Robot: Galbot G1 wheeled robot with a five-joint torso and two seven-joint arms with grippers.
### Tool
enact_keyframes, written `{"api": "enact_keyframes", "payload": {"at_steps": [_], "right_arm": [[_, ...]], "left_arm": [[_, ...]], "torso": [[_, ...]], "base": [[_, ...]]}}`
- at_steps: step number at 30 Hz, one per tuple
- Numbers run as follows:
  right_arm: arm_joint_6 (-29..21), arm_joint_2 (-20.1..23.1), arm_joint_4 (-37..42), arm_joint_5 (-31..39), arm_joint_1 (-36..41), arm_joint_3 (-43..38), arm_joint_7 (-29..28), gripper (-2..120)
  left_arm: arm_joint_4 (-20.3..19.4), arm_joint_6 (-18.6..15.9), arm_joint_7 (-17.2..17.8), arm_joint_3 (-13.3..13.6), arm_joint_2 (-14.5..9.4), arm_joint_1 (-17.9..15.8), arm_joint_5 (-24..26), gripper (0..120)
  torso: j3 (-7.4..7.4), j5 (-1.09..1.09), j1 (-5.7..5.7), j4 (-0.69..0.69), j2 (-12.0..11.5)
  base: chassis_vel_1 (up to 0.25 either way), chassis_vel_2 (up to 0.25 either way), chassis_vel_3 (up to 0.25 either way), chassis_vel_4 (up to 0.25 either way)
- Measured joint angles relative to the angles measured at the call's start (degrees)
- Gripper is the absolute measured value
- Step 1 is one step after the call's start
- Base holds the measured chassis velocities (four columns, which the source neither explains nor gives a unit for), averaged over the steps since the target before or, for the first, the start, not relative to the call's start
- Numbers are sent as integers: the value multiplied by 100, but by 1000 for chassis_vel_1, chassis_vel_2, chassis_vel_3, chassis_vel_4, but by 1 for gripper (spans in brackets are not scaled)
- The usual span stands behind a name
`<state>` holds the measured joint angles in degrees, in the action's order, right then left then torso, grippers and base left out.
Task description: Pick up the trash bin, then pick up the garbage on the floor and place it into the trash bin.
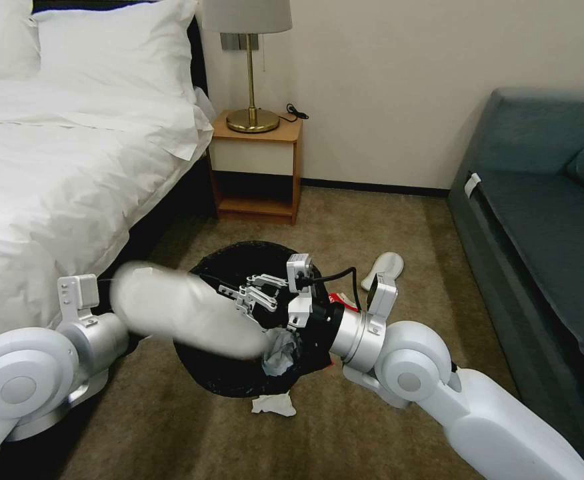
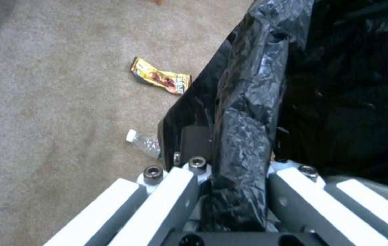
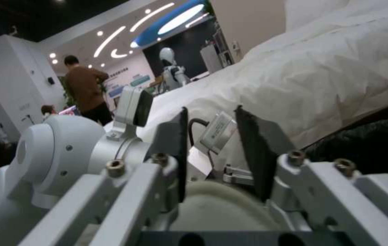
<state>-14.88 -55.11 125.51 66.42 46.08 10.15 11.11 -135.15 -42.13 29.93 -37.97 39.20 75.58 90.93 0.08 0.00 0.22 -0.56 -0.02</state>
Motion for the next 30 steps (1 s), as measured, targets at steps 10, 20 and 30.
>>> {"api": "enact_keyframes", "payload": {"at_steps": [10, 20, 30], "right_arm": [[8, 99, -3, -126, 298, -264, 249, 71], [20, 164, 90, -107, 325, -907, 197, 99], [258, 276, 92, 109, 27, -1728, -205, 100]], "left_arm": [[50, 0, -25, -85, -117, -18, 31, 2], [123, 0, -76, -85, -121, -32, 8, 2], [312, 0, -87, -266, -87, -17, -147, 2]], "torso": [[0, 0, 0, 0, 0], [0, 1, 0, 0, 0], [0, 1, 0, 0, 0]], "base": [[0, 0, 0, 0], [0, 0, 0, 0], [0, 0, 0, 0]]}}
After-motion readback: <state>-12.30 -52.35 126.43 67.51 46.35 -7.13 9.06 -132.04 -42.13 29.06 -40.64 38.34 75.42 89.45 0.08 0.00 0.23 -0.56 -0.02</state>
